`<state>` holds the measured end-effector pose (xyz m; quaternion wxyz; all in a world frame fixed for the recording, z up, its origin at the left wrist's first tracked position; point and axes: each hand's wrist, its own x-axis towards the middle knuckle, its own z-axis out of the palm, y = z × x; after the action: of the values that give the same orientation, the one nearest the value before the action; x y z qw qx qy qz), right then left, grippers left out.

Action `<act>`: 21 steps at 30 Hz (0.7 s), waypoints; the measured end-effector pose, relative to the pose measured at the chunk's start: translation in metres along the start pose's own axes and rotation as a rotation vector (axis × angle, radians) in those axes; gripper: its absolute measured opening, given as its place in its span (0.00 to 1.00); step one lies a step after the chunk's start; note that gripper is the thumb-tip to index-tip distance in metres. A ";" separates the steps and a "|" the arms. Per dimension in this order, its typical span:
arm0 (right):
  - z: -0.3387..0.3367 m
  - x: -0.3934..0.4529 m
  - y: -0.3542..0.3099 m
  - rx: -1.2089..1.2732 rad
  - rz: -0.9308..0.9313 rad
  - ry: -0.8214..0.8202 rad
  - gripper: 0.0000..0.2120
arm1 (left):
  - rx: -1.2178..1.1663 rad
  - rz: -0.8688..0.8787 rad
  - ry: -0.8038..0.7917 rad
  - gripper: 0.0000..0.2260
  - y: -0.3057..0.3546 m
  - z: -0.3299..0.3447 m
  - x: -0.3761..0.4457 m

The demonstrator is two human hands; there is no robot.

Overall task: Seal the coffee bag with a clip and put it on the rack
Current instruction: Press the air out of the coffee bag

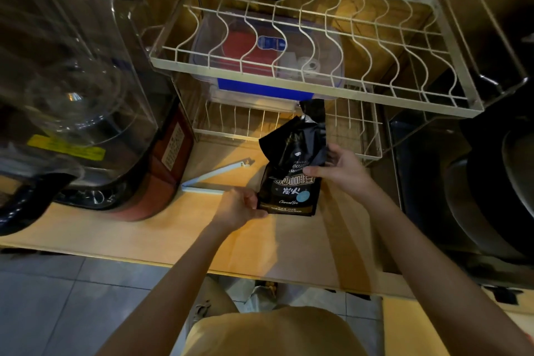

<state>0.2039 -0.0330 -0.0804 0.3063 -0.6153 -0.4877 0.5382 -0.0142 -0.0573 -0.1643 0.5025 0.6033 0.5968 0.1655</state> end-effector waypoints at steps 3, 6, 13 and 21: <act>-0.001 -0.002 -0.008 -0.073 0.022 -0.066 0.27 | -0.251 -0.078 -0.032 0.12 0.004 -0.001 -0.005; 0.000 -0.003 -0.017 -0.147 0.074 -0.081 0.25 | -0.525 -0.117 -0.009 0.08 0.006 -0.001 -0.009; 0.006 -0.017 -0.043 -0.647 -0.392 0.499 0.09 | -0.726 -0.093 0.072 0.04 0.005 0.009 -0.011; 0.076 0.009 -0.065 -1.539 -0.742 -0.495 0.12 | -0.758 -0.072 0.077 0.03 0.002 0.013 -0.011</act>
<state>0.1128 -0.0140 -0.0429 -0.1515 -0.3190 -0.9345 0.0452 -0.0048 -0.0716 -0.1641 0.6727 0.3467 0.5324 0.3792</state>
